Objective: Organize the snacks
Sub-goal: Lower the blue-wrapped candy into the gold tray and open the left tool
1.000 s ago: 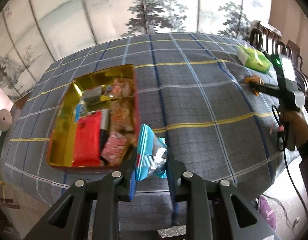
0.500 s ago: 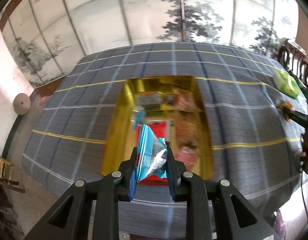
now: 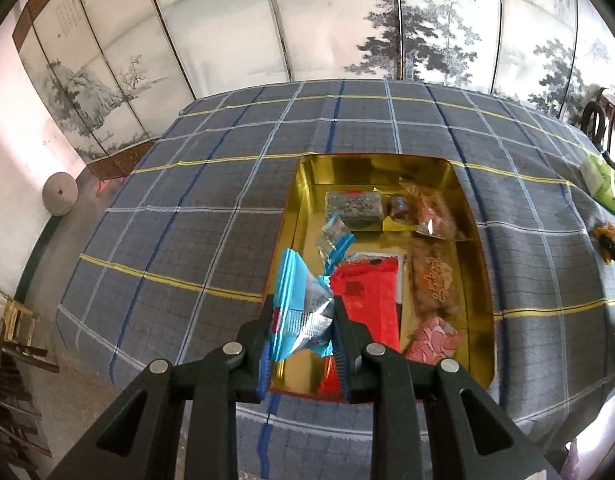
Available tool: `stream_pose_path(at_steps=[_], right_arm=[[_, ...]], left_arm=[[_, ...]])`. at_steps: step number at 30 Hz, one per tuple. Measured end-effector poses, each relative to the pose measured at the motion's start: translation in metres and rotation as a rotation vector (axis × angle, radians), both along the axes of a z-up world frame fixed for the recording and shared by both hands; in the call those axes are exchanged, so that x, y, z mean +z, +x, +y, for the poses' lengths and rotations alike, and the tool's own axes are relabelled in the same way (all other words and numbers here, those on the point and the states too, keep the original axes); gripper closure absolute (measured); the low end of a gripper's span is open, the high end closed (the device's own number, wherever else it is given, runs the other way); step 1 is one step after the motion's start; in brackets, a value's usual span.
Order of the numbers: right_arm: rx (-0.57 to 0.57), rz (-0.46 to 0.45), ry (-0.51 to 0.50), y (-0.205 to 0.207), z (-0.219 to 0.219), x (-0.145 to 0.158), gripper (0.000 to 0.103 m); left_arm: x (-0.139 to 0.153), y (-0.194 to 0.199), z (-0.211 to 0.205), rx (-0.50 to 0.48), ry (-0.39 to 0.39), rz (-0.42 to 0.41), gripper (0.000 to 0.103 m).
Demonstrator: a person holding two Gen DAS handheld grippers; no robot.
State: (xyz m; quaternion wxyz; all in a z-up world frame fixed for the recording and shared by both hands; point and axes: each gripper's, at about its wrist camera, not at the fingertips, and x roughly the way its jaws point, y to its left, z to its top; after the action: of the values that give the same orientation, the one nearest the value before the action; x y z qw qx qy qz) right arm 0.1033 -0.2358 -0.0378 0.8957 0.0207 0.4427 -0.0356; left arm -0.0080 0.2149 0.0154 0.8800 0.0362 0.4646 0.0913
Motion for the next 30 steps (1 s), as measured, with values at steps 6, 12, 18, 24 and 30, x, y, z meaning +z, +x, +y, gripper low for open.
stream_pose_path(at_steps=[6,12,18,24,30], right_arm=[[0.0,0.0,0.0,0.0,-0.001,0.0,0.067],[0.0,0.0,0.0,0.0,-0.001,0.0,0.066],[0.0,0.0,-0.001,0.0,0.0,0.0,0.066],[0.0,0.001,-0.002,0.0,0.0,0.0,0.066],[0.0,0.001,-0.003,0.0,-0.001,0.0,0.066]], left_arm=[[-0.008,0.013,0.006,0.006,0.021,0.013,0.078],[-0.02,0.024,0.009,0.005,0.038,0.035,0.077],[-0.03,0.029,0.011,0.004,0.046,0.046,0.077],[-0.04,0.032,0.01,0.0,0.055,0.057,0.077],[-0.045,0.033,0.011,0.002,0.057,0.062,0.077]])
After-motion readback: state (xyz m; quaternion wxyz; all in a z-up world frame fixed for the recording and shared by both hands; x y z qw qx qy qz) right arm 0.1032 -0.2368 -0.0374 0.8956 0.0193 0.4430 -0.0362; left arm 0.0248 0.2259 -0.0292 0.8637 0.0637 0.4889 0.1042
